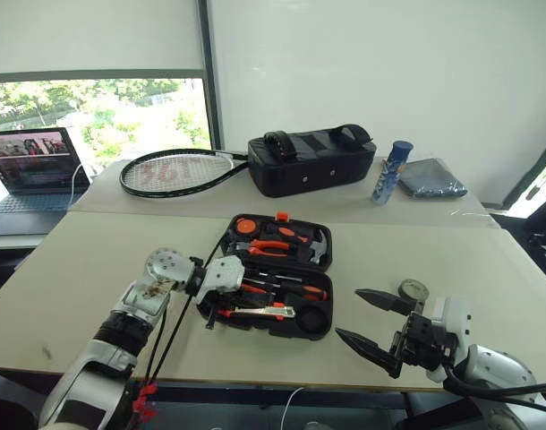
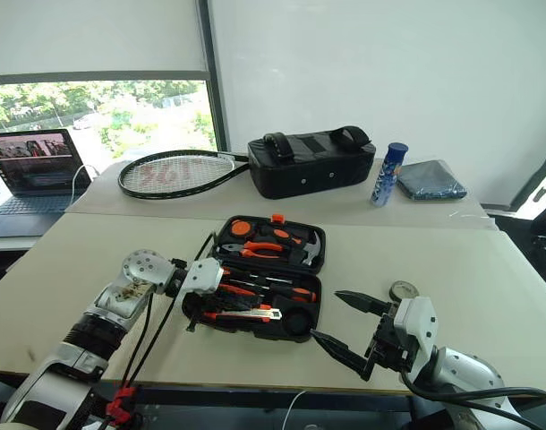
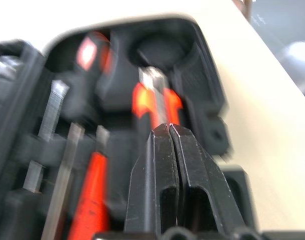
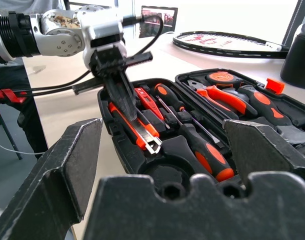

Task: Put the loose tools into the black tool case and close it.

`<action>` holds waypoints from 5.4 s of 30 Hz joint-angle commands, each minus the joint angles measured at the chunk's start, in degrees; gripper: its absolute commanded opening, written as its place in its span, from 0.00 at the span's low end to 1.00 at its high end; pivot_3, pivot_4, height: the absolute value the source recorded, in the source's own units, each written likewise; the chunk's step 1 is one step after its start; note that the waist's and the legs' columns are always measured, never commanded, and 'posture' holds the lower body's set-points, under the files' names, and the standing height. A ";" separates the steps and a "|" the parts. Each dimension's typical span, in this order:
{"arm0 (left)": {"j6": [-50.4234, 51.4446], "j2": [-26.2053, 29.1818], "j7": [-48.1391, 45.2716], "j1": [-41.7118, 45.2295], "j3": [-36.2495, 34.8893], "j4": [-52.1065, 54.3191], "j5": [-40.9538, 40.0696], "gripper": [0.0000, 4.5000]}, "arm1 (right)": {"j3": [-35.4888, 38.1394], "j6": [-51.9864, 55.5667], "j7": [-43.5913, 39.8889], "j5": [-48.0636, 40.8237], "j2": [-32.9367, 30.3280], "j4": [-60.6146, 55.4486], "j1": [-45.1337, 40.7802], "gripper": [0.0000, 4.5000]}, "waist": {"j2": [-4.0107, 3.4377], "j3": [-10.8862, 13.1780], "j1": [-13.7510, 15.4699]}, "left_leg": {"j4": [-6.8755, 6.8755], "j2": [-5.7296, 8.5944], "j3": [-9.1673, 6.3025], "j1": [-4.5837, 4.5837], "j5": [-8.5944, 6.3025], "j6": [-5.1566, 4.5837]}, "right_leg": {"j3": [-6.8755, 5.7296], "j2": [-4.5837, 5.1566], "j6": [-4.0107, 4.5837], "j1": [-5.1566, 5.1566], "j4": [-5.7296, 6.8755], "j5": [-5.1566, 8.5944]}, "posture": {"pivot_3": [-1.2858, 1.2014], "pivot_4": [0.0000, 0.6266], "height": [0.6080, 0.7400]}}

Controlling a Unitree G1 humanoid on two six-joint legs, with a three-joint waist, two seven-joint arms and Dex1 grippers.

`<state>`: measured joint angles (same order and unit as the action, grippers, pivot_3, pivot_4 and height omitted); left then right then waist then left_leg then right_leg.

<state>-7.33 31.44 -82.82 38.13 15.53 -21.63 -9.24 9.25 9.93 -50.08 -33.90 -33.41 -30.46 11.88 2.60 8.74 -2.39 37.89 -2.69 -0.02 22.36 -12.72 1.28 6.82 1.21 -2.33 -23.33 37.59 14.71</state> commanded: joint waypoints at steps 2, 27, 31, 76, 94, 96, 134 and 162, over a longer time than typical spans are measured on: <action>-1.88 -0.96 2.64 1.70 -1.91 -0.05 0.26 0.02 | 0.41 -1.29 -0.29 -0.37 0.13 -1.88 -0.01 1.00 | 0.00 0.00 -0.05 | 0.00 0.00 0.00 0.01 -0.01 -0.01 | 0.00 0.00 0.00 0.00 -0.02 0.00 | 0.52 0.24 1.00; 3.46 1.85 3.75 -1.58 4.61 -0.03 8.93 0.02 | 0.29 -0.94 0.28 -0.32 0.24 -1.93 -0.07 1.00 | -0.08 -0.05 -0.01 | -0.02 0.07 0.01 -0.31 0.01 0.00 | 0.15 0.00 -0.06 0.31 -0.03 0.01 | 0.52 0.24 1.00; 8.57 3.73 1.71 -2.96 6.21 2.41 8.97 0.02 | 0.24 -0.86 0.35 -0.39 0.37 -2.04 -0.06 1.00 | -0.10 -0.06 -0.09 | -0.02 0.07 0.00 -0.28 0.00 0.00 | 0.15 -0.01 -0.06 0.29 -0.04 0.02 | 0.52 0.24 1.00; 21.04 14.97 -1.88 -17.44 -24.93 13.91 -23.35 0.94 | 26.15 -10.33 -4.63 2.45 -0.03 12.06 21.15 1.00 | -0.26 -0.01 -0.13 | -0.25 0.04 0.04 0.57 -0.02 -0.02 | 0.11 0.04 0.05 -0.74 -0.01 0.21 | 0.52 0.24 1.00; 20.94 12.37 -2.69 -19.20 -21.86 18.14 -22.66 0.99 | -7.75 18.92 -9.09 18.87 -28.05 35.64 -29.41 1.00 | -0.32 0.19 -0.88 | -0.25 0.03 0.09 0.69 -0.01 -0.06 | 0.18 -0.01 0.13 -0.89 -0.03 0.15 | 0.52 0.24 1.00; 21.16 12.41 -2.41 -19.14 -22.14 18.34 -22.82 0.99 | -11.92 19.57 -11.07 21.65 -28.05 39.80 -33.97 1.00 | -0.35 0.21 -0.52 | -0.22 0.08 0.09 0.86 -0.07 -0.15 | 0.17 0.05 0.33 -1.00 -0.05 0.03 | 0.52 0.24 1.00; 20.50 11.38 0.42 -25.71 -22.67 24.61 -23.43 1.00 | -33.78 42.02 -15.69 15.29 -14.91 7.04 -48.53 0.01 | -0.70 0.47 -0.09 | -0.01 0.16 -0.04 0.91 -0.16 -0.30 | 0.02 0.15 0.32 -1.00 0.09 0.01 | 0.52 0.24 1.00; 24.25 12.13 11.40 -22.74 -27.26 17.84 -22.08 1.00 | -14.43 32.09 -22.34 4.78 -15.63 10.25 -40.24 0.66 | -0.60 0.53 0.30 | -0.01 0.09 -0.15 0.89 -0.17 -0.30 | -0.12 0.09 0.32 -0.88 0.04 0.02 | 0.52 0.24 1.00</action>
<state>16.63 43.39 -74.82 13.67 -9.15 -0.50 -31.69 -8.98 45.75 -71.40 -28.35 -47.95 -21.68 -32.14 2.00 9.26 -2.09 37.88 -2.59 -0.18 23.23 -12.89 0.98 6.68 1.31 -2.02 -24.19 37.60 14.73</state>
